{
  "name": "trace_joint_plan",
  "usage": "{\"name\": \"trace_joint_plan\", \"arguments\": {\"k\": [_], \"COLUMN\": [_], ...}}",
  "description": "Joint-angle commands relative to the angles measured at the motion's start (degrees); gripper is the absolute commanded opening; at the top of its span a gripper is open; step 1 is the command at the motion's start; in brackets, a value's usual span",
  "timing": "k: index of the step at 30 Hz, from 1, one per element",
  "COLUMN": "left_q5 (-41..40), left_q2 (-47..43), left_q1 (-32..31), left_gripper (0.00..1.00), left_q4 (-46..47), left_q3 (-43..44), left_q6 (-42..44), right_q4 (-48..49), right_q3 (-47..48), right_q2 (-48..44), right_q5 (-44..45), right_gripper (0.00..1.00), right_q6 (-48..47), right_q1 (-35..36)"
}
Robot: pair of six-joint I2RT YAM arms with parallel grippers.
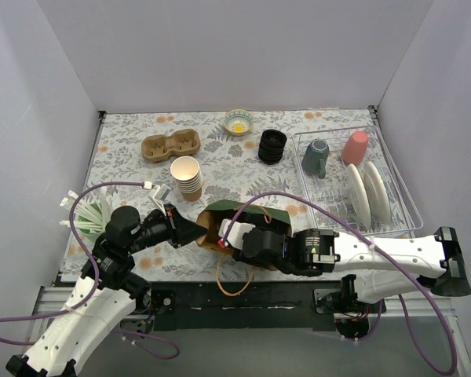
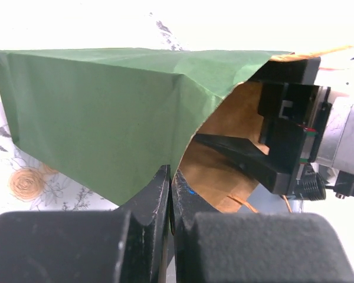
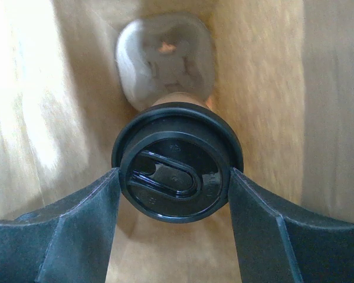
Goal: Pack the takeout coffee
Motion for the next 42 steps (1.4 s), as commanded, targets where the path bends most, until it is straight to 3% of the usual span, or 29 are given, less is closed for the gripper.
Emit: {"name": "trace_joint_plan", "arguments": {"k": [1, 20, 27, 38, 42], "left_q5": [2.40, 3.10, 2.49, -1.55, -3.83], "left_q2": [-2.37, -4.14, -3.79, -3.08, -2.20], "left_q1": [0.14, 0.14, 0.14, 0.14, 0.14], "left_gripper": [0.00, 0.00, 0.00, 0.00, 0.00], "left_q4": [2.10, -1.77, -1.77, 0.33, 1.57], "left_q3": [-1.99, -1.03, -1.47, -1.82, -1.64], "left_q6": [-1.46, -1.02, -0.85, 0.03, 2.57], "right_q4": [5.64, 9.95, 9.34, 4.42, 8.01], "right_q3": [2.48, -4.11, -1.39, -3.23, -6.22], "right_q2": [2.50, 5.14, 6.02, -1.53, -5.40], "right_q5": [-1.67, -1.32, -2.82, -2.12, -2.29], "right_gripper": [0.39, 0.38, 0.38, 0.38, 0.37], "right_q6": [-2.65, -1.87, -2.92, -8.10, -13.36], "right_q1": [-0.04, -5.75, -6.11, -6.28, -6.37]}}
